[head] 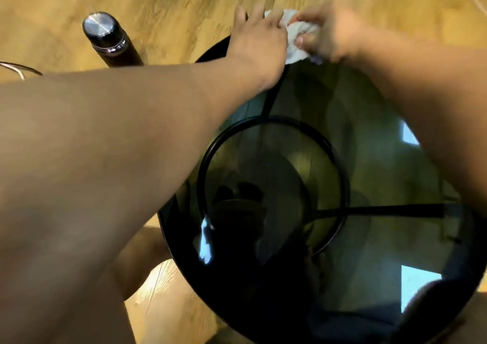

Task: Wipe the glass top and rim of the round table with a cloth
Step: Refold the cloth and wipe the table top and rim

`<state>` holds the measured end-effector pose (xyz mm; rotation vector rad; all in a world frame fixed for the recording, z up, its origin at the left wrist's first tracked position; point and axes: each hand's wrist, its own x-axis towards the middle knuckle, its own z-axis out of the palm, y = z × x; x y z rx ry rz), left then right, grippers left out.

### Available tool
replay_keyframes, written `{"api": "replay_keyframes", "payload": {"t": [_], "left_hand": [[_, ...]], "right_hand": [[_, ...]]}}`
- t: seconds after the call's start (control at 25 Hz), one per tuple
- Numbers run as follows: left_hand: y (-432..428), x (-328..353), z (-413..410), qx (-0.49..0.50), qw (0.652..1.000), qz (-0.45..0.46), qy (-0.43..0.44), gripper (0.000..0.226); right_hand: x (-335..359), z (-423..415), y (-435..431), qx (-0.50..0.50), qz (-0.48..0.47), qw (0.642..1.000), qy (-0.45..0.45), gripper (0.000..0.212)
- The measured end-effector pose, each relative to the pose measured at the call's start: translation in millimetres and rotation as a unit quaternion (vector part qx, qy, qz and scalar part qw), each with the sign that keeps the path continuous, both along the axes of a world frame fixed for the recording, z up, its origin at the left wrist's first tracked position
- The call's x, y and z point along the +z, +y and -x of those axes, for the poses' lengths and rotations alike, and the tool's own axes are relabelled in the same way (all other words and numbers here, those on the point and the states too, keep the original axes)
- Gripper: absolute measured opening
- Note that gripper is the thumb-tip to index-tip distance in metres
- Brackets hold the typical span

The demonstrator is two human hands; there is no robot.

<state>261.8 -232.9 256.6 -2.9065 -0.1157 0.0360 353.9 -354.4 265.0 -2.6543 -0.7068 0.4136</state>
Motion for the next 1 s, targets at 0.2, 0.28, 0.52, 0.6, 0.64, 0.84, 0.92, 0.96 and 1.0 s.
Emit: {"api": "replay_keyframes", "payload": {"t": [0.2,0.28,0.52,0.6,0.64,0.84,0.92,0.96,1.0], "left_hand": [[-33.0,10.8,79.1,-0.040,0.998,0.050,0.019,0.049],[-55.4,8.6,134.3,-0.066,0.995,0.072,0.011,0.045],[-117.1,22.5,281.4,-0.124,0.984,0.115,0.062,0.046],[-133.4,32.4,322.5,-0.157,0.975,0.120,0.104,0.045],[-137.5,36.9,334.6,-0.170,0.971,0.122,0.119,0.044],[-133.1,40.8,310.0,-0.207,0.968,0.095,0.105,0.038],[-127.1,34.4,281.6,-0.201,0.973,0.076,0.086,0.032],[-123.0,31.6,264.0,-0.197,0.975,0.065,0.078,0.029],[-118.7,28.4,243.9,-0.187,0.978,0.058,0.071,0.027]], "right_hand": [[2.4,84.8,-48.1,0.059,0.077,0.994,-0.057,0.042],[3.1,138.5,-77.8,0.072,0.096,0.991,-0.053,0.041],[4.0,303.2,-160.5,0.113,0.095,0.986,-0.080,0.042],[2.7,349.2,-188.7,0.120,0.048,0.988,-0.090,0.041],[1.9,366.6,-199.1,0.124,0.036,0.988,-0.086,0.041],[1.1,351.6,-199.1,0.106,0.053,0.988,-0.102,0.035],[-0.5,319.0,-190.5,0.100,0.052,0.988,-0.101,0.034],[-1.5,300.9,-186.4,0.095,0.047,0.989,-0.106,0.035],[-3.3,282.0,-181.4,0.085,0.038,0.989,-0.119,0.037]]}}
